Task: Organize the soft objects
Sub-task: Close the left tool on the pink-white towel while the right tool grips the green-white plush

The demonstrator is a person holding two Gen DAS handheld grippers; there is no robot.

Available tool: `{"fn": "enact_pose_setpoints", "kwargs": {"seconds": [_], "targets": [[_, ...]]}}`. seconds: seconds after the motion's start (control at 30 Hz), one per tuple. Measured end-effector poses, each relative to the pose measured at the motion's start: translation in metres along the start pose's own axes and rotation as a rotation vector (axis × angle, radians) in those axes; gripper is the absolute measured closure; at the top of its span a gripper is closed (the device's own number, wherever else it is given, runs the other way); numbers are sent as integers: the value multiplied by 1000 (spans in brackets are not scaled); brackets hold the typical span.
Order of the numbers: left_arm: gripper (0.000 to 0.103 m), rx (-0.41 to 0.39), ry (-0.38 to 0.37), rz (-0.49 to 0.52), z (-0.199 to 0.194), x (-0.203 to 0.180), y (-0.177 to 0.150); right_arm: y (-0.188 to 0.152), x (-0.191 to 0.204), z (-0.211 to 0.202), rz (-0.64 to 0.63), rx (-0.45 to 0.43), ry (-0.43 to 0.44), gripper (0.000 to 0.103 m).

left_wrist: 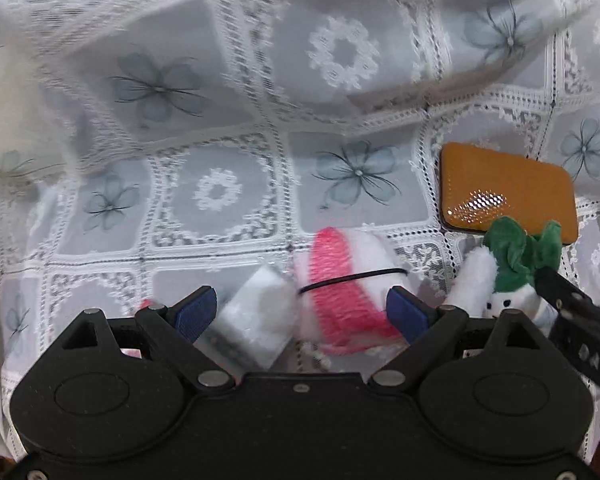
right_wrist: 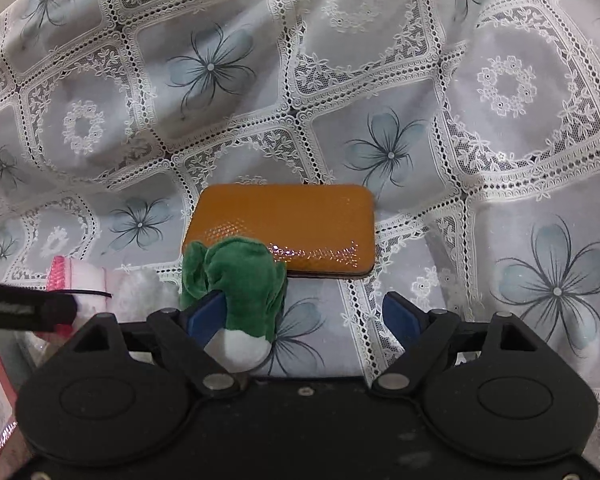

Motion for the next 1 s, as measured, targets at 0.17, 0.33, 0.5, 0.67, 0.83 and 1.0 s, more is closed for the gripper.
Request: {"fn": "enact_pose_setpoints", "kwargs": {"seconds": [0.17, 0.33, 0.5, 0.67, 0.83, 1.0], "targets": [[13, 42, 0, 34, 18, -15, 8, -5, -8, 0, 13, 4, 17, 17], [12, 84, -19, 75, 33, -34, 10, -7, -11, 2, 19, 8, 32, 17], [17, 106, -20, 59, 43, -34, 18, -8, -10, 4, 23, 10, 47, 17], [31, 87, -29, 79, 43, -34, 19, -7, -7, 5, 28, 14, 67, 16], [31, 51, -66, 63, 34, -28, 17, -6, -3, 4, 26, 18, 92, 14], [31, -29, -66, 29, 6, -14, 24, -5, 5, 11, 18, 40, 111, 14]]}}
Point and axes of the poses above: each gripper's, at about its wrist camera, not at the fingertips, and z roughly the way its jaws point, x to its left, y to its top, the point moved 7 cm from there along z, roughly the way its jaws point, and after that the axes turned 14 degrees about x, right-handed, at the moved point
